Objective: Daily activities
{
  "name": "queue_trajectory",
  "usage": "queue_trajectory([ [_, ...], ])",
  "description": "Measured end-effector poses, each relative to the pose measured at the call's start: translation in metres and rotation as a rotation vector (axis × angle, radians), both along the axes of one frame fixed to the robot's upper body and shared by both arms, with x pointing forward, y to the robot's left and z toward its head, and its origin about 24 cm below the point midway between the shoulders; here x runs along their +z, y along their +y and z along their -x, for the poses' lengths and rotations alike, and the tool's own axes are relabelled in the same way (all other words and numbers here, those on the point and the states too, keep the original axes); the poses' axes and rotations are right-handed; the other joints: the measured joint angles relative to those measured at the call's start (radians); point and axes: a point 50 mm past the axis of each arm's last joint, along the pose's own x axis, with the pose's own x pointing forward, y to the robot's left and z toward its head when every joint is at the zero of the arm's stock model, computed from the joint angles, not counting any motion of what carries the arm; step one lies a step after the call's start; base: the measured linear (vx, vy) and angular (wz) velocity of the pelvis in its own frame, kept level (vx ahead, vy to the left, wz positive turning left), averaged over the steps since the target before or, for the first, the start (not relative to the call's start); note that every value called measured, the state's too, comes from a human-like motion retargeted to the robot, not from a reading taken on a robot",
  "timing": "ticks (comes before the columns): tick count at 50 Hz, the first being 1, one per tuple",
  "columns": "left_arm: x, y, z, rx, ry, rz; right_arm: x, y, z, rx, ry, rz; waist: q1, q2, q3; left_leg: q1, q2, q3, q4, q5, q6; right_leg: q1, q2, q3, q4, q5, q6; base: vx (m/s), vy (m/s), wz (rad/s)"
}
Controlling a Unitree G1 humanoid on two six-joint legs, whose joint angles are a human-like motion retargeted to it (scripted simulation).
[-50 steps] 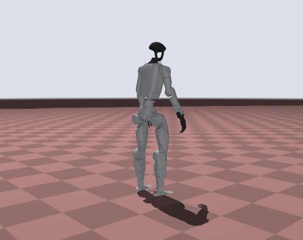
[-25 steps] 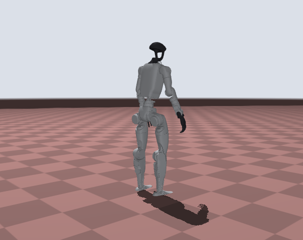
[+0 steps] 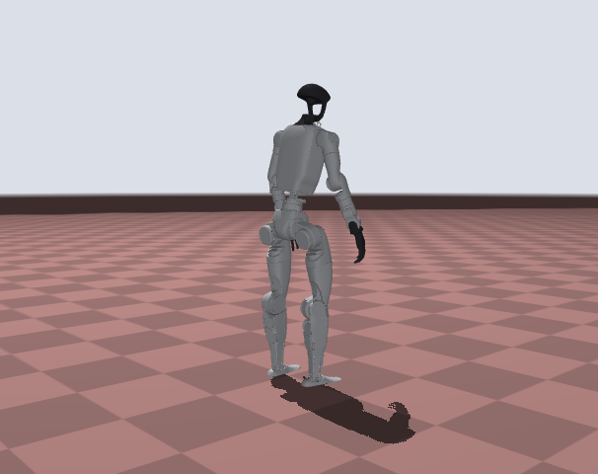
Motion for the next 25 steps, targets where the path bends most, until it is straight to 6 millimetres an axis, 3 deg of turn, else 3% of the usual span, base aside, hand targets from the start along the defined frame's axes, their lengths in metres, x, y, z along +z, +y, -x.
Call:
queue_trajectory([
  [25, 0.01, 0.003, -0.016, -0.089, -0.047, -0.035, 0.006, 0.005, -0.011, 0.079, -0.021, -0.007, 0.017, 0.004, 0.033, -0.071, 0.001, -0.01, -0.001, 0.017, -0.012, -0.075, -0.002, -0.009, 0.013, -0.003, 0.0, 0.0, 0.0, 0.0],
])
